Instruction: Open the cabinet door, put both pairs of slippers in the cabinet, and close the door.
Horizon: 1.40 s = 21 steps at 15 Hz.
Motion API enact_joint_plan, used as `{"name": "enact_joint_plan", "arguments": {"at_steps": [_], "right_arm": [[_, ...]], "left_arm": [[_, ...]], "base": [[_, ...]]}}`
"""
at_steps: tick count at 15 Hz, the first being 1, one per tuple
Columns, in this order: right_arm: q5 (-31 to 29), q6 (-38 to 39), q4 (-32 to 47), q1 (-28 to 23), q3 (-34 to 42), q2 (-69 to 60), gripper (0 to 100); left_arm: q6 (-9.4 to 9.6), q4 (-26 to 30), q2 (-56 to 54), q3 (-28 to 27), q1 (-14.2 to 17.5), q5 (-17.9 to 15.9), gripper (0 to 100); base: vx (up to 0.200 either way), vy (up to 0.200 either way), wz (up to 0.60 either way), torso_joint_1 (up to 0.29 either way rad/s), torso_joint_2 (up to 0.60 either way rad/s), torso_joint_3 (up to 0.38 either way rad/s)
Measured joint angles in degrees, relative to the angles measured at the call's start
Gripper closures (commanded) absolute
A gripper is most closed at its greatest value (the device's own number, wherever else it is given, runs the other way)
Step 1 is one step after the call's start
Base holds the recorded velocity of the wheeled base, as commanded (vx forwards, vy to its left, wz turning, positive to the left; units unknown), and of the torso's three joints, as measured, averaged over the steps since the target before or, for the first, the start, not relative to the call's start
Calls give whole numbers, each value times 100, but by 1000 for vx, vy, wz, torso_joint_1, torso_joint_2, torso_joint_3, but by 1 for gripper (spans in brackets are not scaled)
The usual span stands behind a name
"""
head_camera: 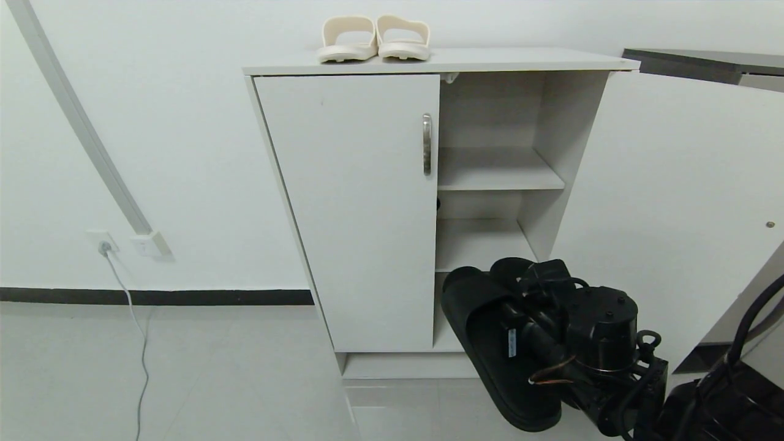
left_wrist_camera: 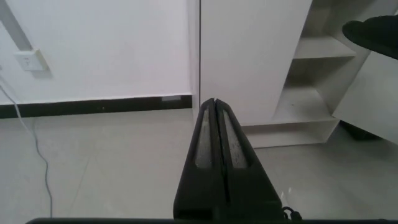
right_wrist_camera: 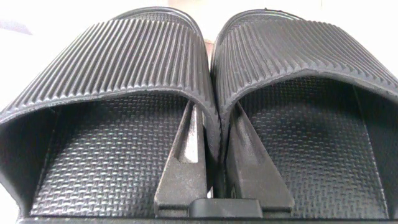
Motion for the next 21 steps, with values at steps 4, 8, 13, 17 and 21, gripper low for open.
{"name": "enact_joint_plan", "arguments": {"at_steps": [4, 8, 13, 17, 21], "right_arm": [[-602, -28, 62, 74, -479, 211, 100], [-1382, -9, 82, 179, -1442, 777, 100], [-1490, 18, 199, 205, -1831, 1163, 100], [-1495, 18, 191, 160, -1844, 1284, 100], [-1498, 18, 177, 122, -1926, 1443, 100]], "left_arm": [[-22, 0, -79, 1, -18, 4, 100], [-17, 1, -95, 1, -18, 6, 100], [-13, 1, -95, 1, -18, 9, 100], [-13, 0, -95, 1, -11, 6, 100], [-13, 6, -95, 1, -13, 6, 100]], "base": [[0, 0, 0, 0, 0, 0], [0, 0, 0, 0, 0, 0], [0, -120, 0, 1, 2, 1], [0, -200, 0, 1, 1, 0], [0, -50, 0, 2, 1, -1]]}}
